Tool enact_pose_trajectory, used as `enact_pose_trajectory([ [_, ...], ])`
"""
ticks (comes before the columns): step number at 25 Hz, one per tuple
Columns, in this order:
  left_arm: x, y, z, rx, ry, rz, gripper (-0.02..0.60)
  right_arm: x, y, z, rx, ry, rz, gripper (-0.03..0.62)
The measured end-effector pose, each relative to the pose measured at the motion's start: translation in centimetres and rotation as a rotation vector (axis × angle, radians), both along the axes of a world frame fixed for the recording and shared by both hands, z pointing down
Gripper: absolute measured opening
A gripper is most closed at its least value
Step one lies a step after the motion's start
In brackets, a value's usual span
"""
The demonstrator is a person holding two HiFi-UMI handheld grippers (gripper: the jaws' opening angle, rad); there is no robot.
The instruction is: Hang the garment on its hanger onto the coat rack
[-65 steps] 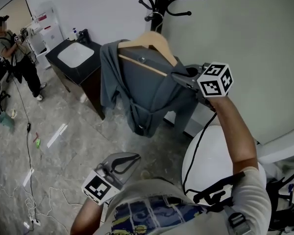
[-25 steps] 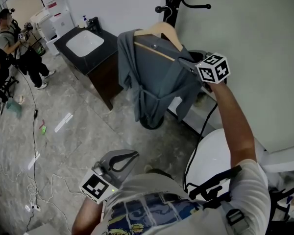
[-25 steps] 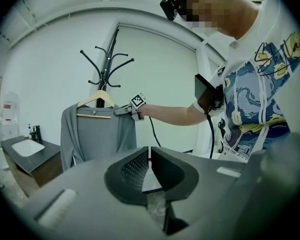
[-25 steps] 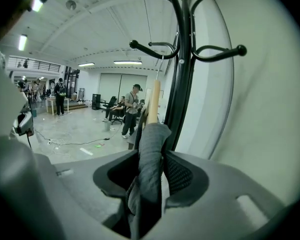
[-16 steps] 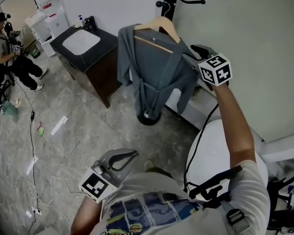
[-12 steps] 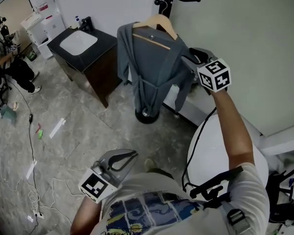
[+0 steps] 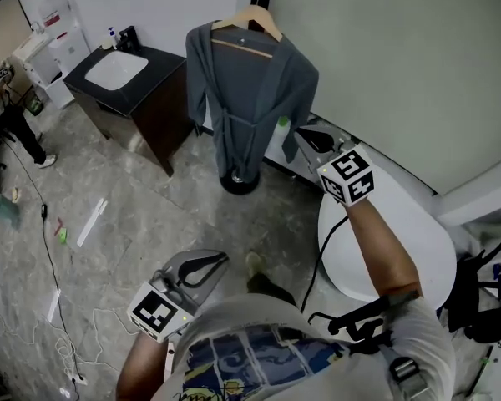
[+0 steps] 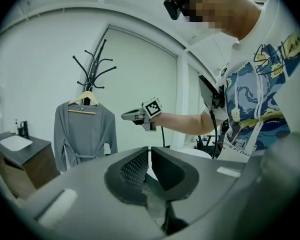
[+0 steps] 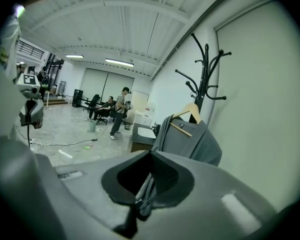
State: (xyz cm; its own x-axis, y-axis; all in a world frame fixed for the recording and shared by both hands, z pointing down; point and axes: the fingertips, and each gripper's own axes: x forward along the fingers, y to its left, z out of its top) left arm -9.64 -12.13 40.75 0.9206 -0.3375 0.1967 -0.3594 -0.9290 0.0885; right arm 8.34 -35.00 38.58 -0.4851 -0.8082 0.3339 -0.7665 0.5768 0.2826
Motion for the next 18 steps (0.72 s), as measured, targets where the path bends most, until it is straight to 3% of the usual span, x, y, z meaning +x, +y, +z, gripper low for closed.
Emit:
enact_pose_trajectory([
  [10,-1.8,6.1,0.6,-0.028,0.04,0.054,0.016,-6.7,14.8,3.7,-0.066,-0.099,-0.029,0.002],
  [18,-3.0,9.2,1.0,-0.033,0.052,0.056,0.016,-9.8,22.6,5.8,-0.13,-0.164,-0.038,0.002],
])
